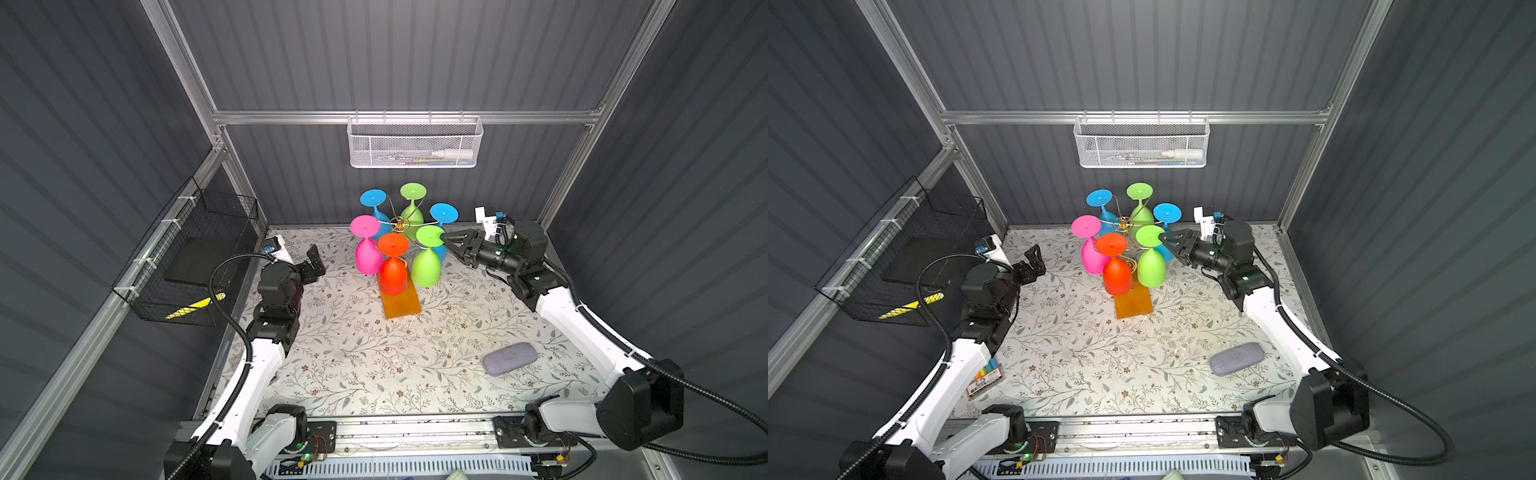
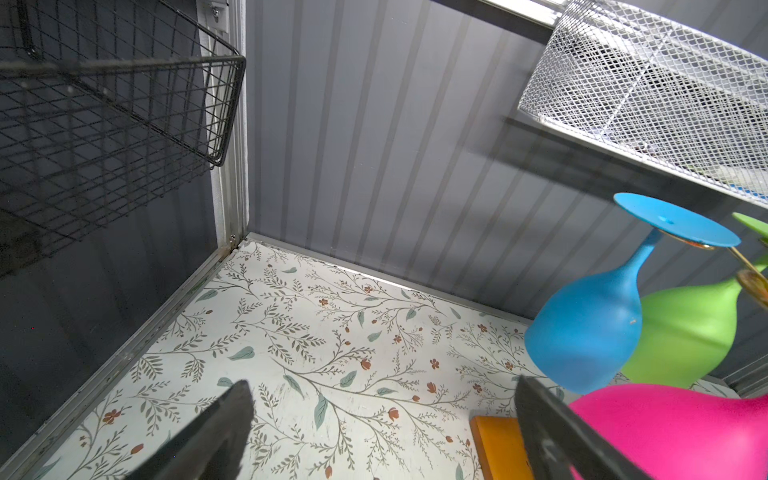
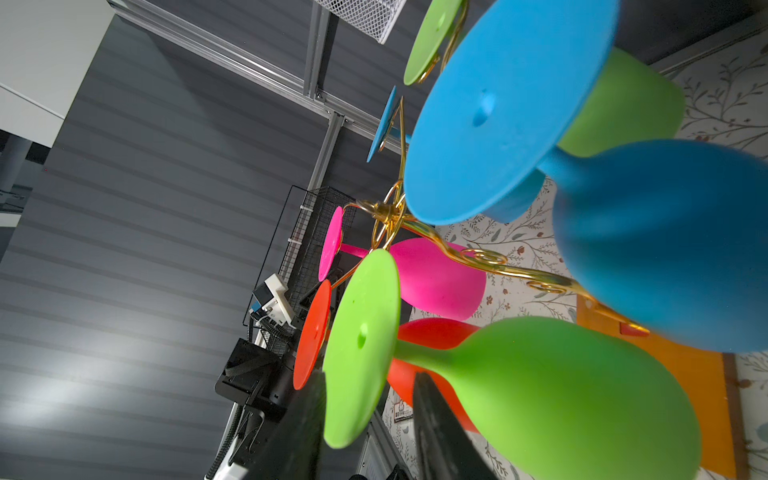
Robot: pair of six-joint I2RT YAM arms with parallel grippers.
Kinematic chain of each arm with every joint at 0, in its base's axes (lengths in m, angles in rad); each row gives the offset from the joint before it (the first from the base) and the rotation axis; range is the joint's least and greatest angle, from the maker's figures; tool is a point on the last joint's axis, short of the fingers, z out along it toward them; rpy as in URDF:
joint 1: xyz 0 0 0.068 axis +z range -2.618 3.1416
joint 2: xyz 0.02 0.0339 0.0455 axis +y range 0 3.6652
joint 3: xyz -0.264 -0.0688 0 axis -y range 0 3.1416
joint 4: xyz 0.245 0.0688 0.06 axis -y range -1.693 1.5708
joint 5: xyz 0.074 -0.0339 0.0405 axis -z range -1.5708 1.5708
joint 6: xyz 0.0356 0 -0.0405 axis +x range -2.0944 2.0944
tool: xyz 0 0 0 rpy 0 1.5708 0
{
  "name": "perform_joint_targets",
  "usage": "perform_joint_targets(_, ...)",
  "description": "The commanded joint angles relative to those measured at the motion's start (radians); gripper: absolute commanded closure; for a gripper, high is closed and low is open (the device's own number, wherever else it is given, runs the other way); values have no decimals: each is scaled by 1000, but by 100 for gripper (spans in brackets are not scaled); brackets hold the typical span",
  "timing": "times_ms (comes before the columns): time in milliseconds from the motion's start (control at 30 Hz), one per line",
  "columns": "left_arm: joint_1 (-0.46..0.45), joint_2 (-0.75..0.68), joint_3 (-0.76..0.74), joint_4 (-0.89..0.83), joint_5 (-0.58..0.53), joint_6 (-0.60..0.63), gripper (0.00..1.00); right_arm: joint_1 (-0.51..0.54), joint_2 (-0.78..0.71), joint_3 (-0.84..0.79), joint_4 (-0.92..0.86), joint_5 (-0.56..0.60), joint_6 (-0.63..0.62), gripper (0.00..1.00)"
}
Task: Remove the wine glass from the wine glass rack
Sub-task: 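Close the right gripper on the lime green glass's foot on the rack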
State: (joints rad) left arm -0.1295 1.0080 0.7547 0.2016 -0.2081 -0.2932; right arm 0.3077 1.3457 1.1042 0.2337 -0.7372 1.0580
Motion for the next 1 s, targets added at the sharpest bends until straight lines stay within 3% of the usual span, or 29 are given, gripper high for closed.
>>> perform_joint_targets(0,5,0,25,-11,-6,-4,0,10,13,37,52,-31,27,68)
perform_joint_targets(300,5,-14,18,-16,-21,0,0,16,23,39,67,-33,54,84)
perform_joint_targets(700,5,-20,13,-17,-36,-2,0,15,-11,37,76,-35,92,99)
perform_joint_targets(967,5,-22,12,-21,-34,-5,0,16,-35,44,38,-31,92,100)
